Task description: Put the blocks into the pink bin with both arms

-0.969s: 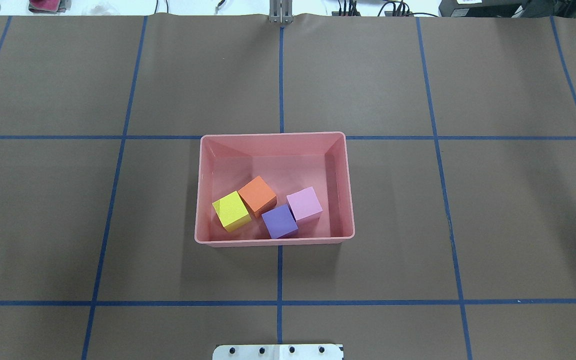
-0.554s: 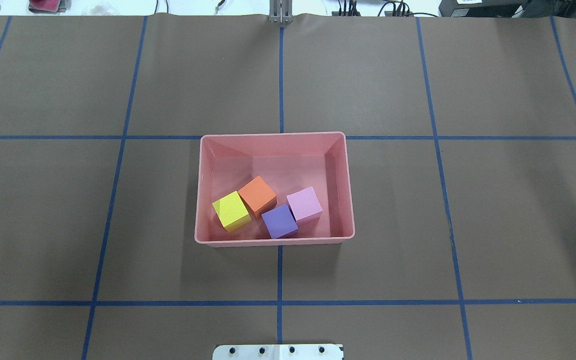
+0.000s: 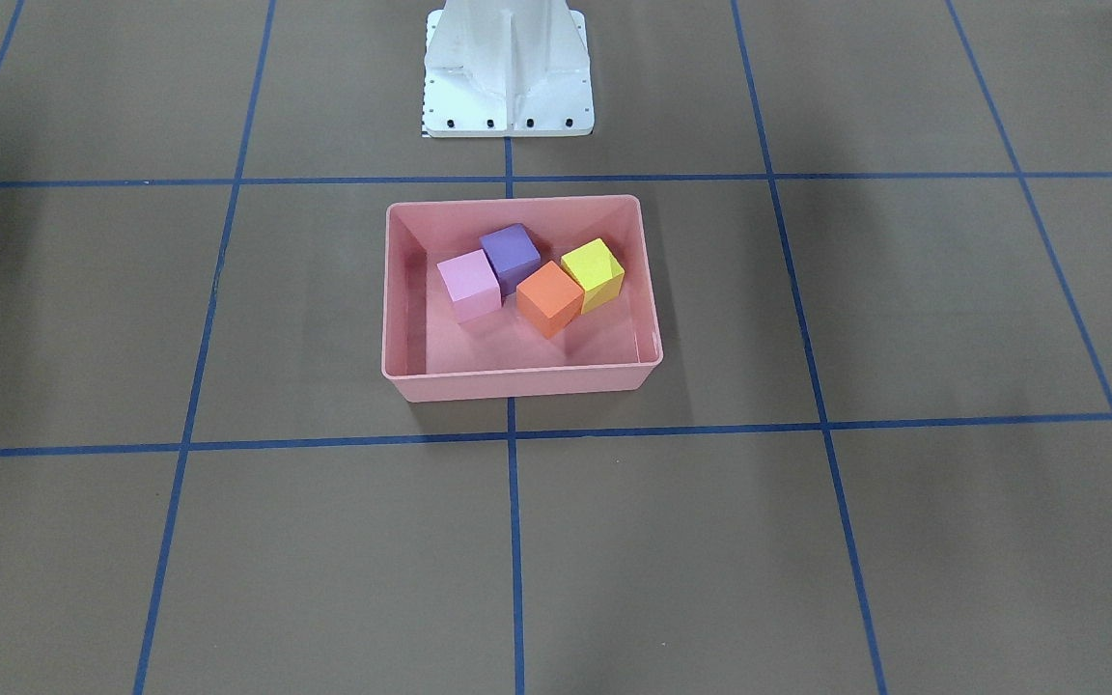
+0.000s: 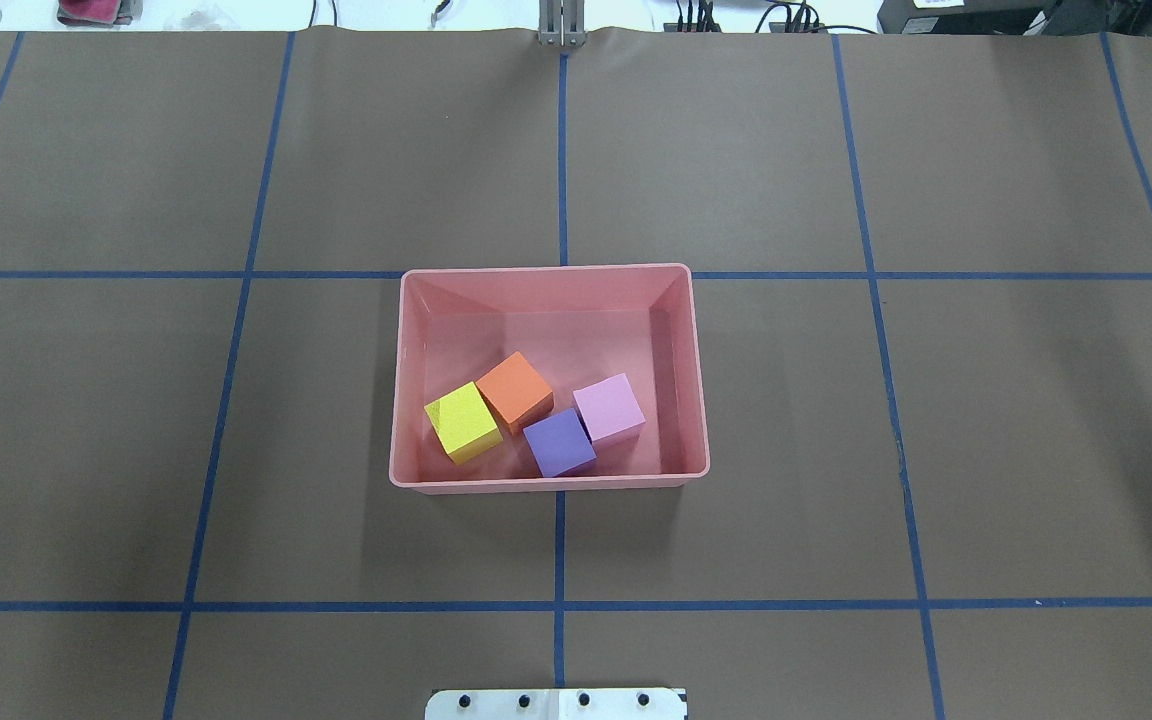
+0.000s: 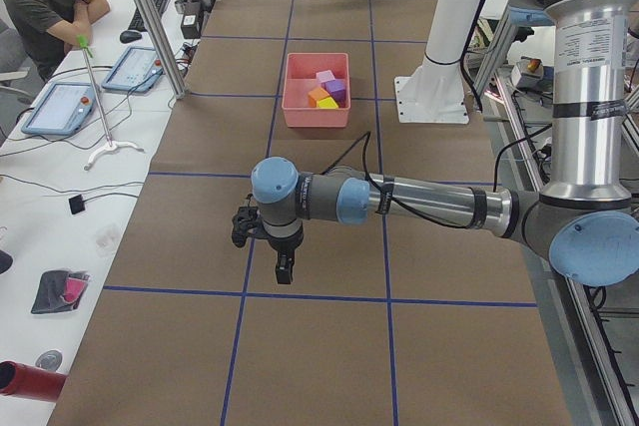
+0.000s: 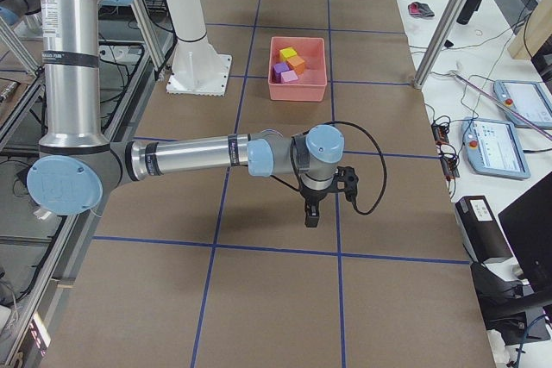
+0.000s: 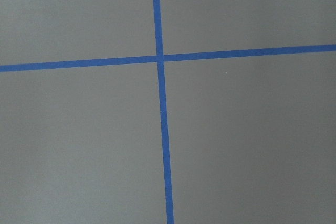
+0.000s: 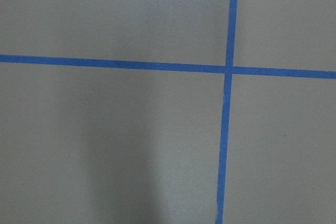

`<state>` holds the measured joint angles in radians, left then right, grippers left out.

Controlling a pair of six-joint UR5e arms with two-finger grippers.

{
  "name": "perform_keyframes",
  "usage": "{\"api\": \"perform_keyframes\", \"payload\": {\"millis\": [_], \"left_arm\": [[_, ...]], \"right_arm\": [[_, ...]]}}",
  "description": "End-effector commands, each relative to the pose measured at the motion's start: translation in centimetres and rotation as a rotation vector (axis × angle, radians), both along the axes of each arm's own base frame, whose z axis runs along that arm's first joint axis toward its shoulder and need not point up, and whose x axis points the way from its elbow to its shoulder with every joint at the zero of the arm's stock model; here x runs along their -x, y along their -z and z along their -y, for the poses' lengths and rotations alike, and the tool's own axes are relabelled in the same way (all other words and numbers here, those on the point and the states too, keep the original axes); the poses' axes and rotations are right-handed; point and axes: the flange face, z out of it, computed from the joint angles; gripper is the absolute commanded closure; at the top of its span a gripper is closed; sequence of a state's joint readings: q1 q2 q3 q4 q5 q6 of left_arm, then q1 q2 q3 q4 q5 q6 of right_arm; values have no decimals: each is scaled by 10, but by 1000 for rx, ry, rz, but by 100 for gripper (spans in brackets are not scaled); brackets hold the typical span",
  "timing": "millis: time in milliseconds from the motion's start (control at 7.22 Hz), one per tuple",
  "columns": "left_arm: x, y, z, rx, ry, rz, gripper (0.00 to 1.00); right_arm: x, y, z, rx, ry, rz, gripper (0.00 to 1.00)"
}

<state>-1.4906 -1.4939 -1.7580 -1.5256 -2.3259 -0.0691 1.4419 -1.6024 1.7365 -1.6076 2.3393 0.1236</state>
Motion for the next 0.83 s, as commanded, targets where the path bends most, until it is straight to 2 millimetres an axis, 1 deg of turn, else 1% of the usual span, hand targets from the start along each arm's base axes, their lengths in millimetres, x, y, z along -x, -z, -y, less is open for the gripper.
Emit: {"api": "perform_keyframes", "payload": {"millis": [0,138,692], "left_arm": [[1,-4,0,13,6,-2,0],[1,-4,0,14,7,-2,0],[-2,9,0,1,14,-47,0]], "right_arm": [[-1,-5,-4,11,-3,-1,1],[-1,-4,-4,11,-3,-3,1],[-1,-3,-2,8,-4,-5,1]]}}
